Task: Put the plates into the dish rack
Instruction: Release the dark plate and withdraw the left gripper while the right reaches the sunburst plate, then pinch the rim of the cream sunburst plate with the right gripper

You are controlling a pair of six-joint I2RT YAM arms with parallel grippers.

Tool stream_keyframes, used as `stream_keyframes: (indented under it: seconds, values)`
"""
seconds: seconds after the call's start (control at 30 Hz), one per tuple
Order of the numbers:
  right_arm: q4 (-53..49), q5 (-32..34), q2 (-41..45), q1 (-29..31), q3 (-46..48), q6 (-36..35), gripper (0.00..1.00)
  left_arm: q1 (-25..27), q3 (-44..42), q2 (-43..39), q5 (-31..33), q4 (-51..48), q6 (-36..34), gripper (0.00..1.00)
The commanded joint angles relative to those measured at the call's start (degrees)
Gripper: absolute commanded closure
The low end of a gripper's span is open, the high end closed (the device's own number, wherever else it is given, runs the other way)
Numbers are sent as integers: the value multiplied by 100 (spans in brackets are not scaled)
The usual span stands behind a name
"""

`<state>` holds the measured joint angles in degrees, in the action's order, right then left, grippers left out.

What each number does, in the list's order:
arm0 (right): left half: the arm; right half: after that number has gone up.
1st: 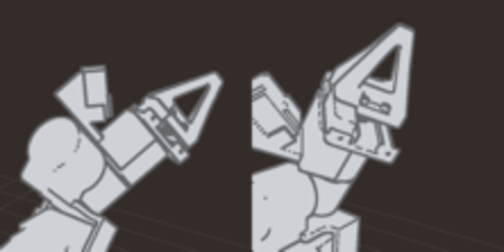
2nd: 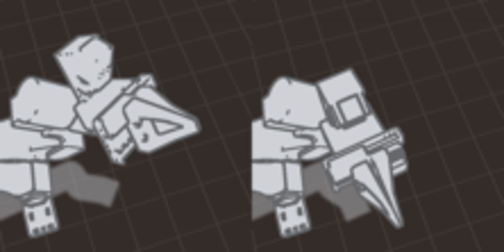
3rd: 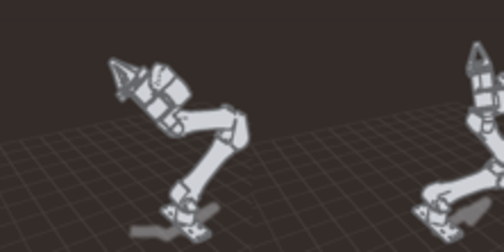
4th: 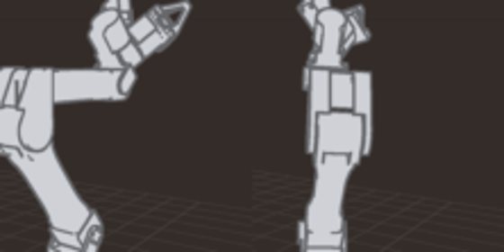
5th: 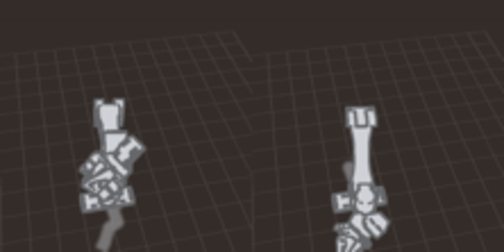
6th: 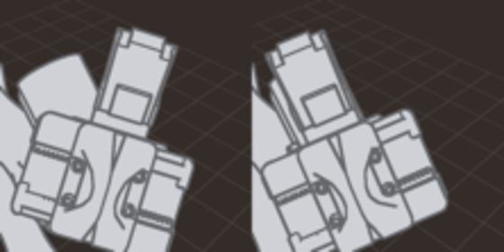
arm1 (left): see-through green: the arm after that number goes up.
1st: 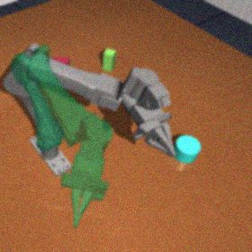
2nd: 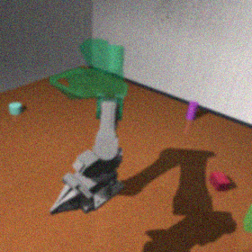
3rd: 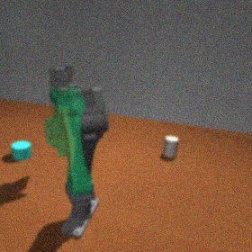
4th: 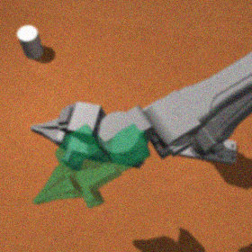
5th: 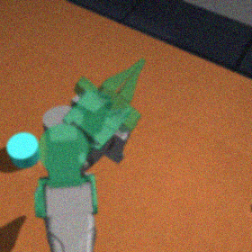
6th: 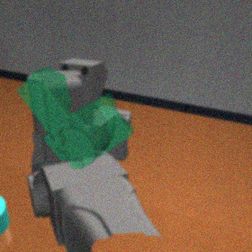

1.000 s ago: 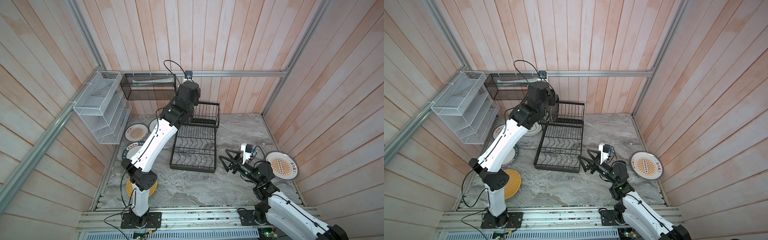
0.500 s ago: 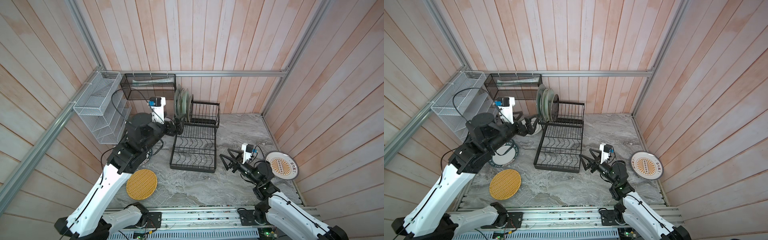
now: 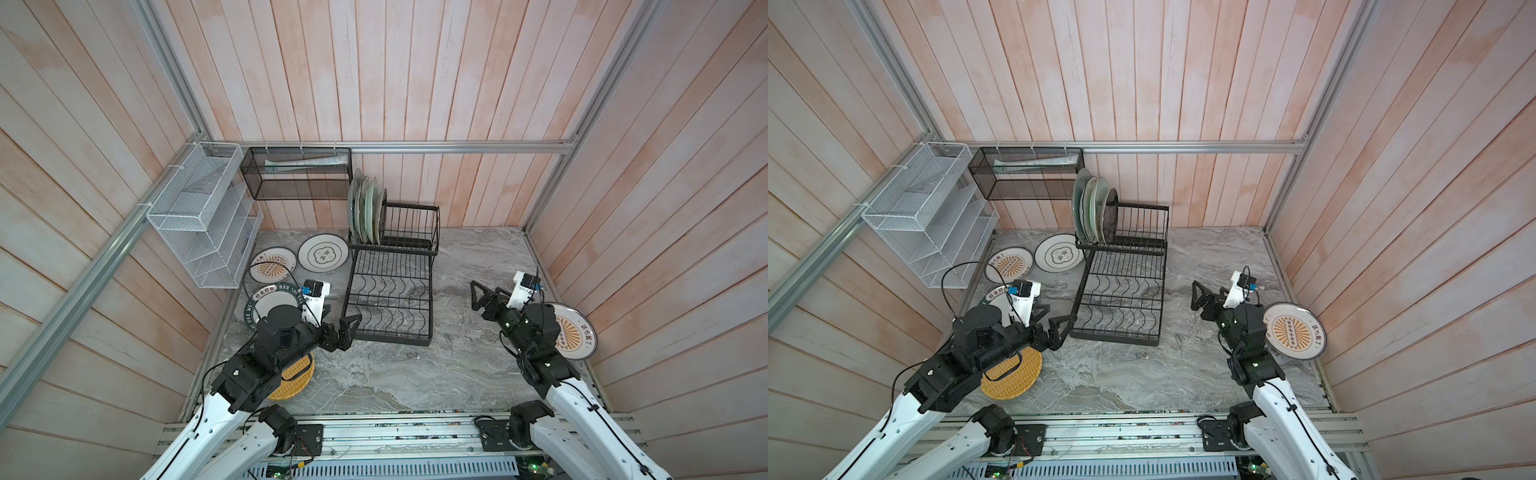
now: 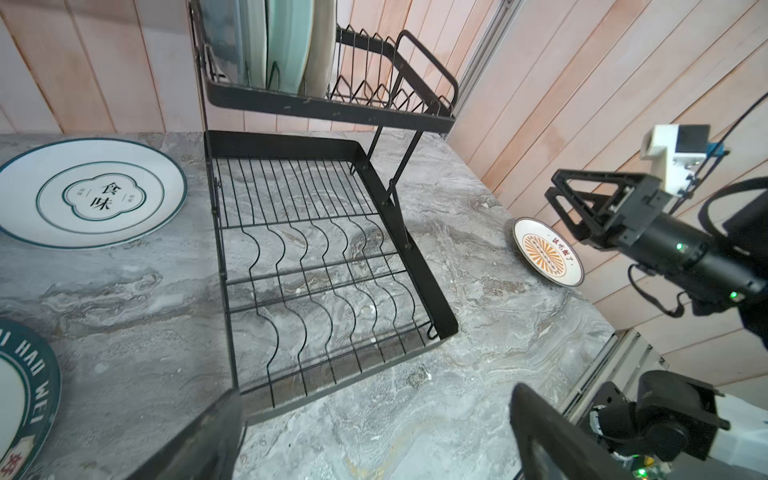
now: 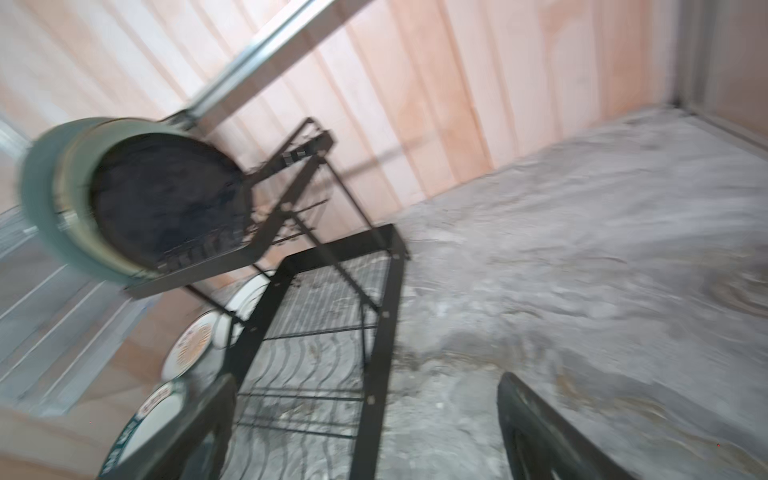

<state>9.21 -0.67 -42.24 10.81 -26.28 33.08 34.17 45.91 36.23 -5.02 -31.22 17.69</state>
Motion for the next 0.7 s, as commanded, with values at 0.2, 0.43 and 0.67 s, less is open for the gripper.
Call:
stream_keyframes:
  seconds: [0.2, 0.43, 0.67]
  values:
    - [-1663, 499, -1175, -2350, -568, 937, 2, -16, -384, -882, 207, -119, 344, 0]
    - [-1164, 695, -2241, -3289, -608, 1120, 2, 459, -500, -1129, 333, -115, 560, 0]
    - [-856, 368, -3398, -3684, -873, 1138, 2, 691, -515, -742, 179, -61, 544, 0]
